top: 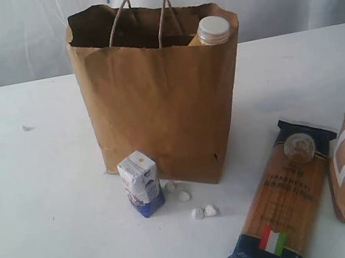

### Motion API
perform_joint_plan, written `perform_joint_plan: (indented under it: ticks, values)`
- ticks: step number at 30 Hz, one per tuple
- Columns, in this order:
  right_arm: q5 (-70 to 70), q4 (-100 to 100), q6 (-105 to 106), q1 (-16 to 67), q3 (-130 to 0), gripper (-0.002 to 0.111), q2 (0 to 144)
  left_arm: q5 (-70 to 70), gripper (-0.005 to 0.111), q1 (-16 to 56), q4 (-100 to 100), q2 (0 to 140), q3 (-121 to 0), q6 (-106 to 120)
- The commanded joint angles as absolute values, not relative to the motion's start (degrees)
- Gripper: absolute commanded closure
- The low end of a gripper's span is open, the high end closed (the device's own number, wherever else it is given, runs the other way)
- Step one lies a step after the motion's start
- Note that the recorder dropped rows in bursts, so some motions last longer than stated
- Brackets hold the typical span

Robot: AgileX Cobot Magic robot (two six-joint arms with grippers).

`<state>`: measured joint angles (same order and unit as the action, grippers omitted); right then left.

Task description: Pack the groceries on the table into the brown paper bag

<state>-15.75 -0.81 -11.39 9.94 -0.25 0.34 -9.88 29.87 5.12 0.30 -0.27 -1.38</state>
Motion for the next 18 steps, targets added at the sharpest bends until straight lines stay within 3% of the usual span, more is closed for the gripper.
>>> perform_joint_plan:
  ticks: [1, 6, 18]
  values:
    - [-15.0, -1.0, -11.2, 9.7, 0.0, 0.108, 0.0, -10.0, 0.107, 29.8, 5.4, 0.0, 0.0, -1.4]
    - [-13.5, -1.4, -10.5, 9.7, 0.0, 0.108, 0.0, -10.0, 0.107, 29.8, 5.4, 0.0, 0.0, -1.4]
    - [11.1, 12.1, -29.5, 9.7, 0.0, 0.108, 0.0, -10.0, 0.107, 29.8, 5.4, 0.0, 0.0, -1.4]
